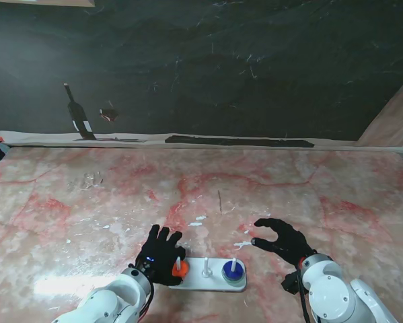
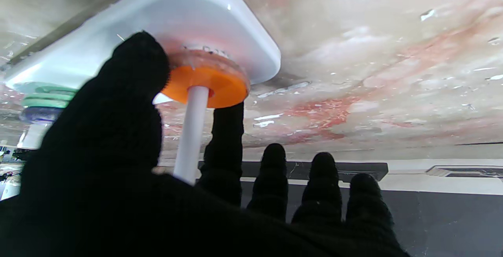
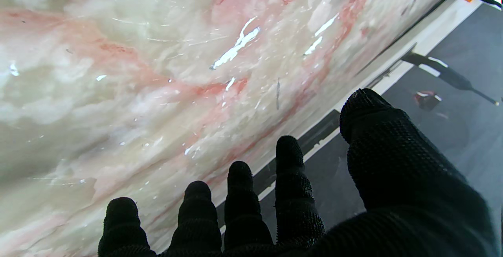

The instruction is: Move the three rings of the Hanoi Tower from the left rod to the right rod

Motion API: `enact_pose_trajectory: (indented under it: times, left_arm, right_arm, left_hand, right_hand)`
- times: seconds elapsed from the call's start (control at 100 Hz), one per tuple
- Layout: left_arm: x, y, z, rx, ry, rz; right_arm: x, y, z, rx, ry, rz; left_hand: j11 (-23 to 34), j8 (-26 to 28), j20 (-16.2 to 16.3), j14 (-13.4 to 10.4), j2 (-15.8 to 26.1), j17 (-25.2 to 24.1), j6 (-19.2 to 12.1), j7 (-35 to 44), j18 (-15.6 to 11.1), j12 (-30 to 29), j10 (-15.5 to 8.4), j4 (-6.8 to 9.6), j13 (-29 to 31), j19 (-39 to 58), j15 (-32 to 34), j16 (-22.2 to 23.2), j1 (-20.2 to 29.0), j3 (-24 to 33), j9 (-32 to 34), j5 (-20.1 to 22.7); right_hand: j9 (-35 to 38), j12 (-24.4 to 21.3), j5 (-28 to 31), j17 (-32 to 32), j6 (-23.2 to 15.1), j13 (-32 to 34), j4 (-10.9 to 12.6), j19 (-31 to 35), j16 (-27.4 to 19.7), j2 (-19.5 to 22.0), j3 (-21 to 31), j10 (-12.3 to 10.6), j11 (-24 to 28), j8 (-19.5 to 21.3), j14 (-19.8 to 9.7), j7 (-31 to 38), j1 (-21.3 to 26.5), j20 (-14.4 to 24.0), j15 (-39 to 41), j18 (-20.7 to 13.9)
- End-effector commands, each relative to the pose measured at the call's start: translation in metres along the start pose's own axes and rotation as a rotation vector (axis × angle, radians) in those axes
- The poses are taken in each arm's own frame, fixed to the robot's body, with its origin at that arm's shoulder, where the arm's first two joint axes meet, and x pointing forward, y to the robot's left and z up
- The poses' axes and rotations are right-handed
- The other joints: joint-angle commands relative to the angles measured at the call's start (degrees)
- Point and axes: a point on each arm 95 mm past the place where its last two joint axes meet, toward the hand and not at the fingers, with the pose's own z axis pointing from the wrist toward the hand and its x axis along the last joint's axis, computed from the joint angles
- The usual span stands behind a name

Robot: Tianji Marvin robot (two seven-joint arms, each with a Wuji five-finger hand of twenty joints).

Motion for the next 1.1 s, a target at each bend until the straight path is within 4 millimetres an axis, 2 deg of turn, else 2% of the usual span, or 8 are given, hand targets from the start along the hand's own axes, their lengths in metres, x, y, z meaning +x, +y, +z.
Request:
enact_pose_trajectory:
  times: [0.0, 0.42, 1.09]
  left_arm:
    - [0.001, -0.003, 0.000, 0.000, 0.007, 0.001]
    - [0.001, -0.012, -0.006, -0.003, 0.042, 0.011]
    - [0.003, -0.048, -0.018, -0.008, 0.087, 0.022]
  right_arm:
    - [0.001, -0.003, -0.002, 0.007, 0.000, 0.000]
    - [0.001, -0.003, -0.002, 0.008, 0.002, -0.001]
    - [0.002, -0.003, -0.002, 0.011, 0.002, 0.004]
  left_hand:
    - [0.6, -0.2, 1.1, -0.2, 0.6, -0.6, -0.8, 1.6, 0.1, -0.5, 0.1, 1.71, 0.5, 0.2, 0.7, 0.2, -0.1, 2.6, 0.6, 3.4]
    - [0.7, -2.9, 1.8, -0.2, 0.6, -0.6, 0.6, -0.7, 0.1, -0.8, 0.1, 3.23, 0.6, 0.4, 0.8, -0.1, -0.8, 2.7, 0.7, 5.2]
    - [0.5, -3.2, 2.8, -0.3, 1.3, -0.7, 0.6, -0.6, 0.1, -1.2, 0.3, 3.78, 0.7, 0.9, 1.2, -0.6, -0.6, 1.0, 0.6, 5.9]
  right_hand:
    - [-1.2, 0.3, -1.4, -0.4, -0.3, -1.1, 0.3, -0.9, 0.4, 0.4, -0.1, -0.2, 0.6, -0.1, -0.2, -0.4, -1.9, 0.0, -0.4, 0.6]
    - [-1.2, 0.3, -1.2, -0.4, -0.2, -1.1, 0.3, -0.9, 0.4, 0.4, -0.1, -0.2, 0.6, -0.2, -0.2, -0.5, -1.8, 0.0, -0.4, 0.6]
    - [-1.1, 0.3, -1.2, -0.4, -0.1, -1.1, 0.3, -0.8, 0.3, 0.3, 0.0, -0.2, 0.6, -0.3, -0.2, -0.5, -1.8, 0.1, -0.4, 0.8]
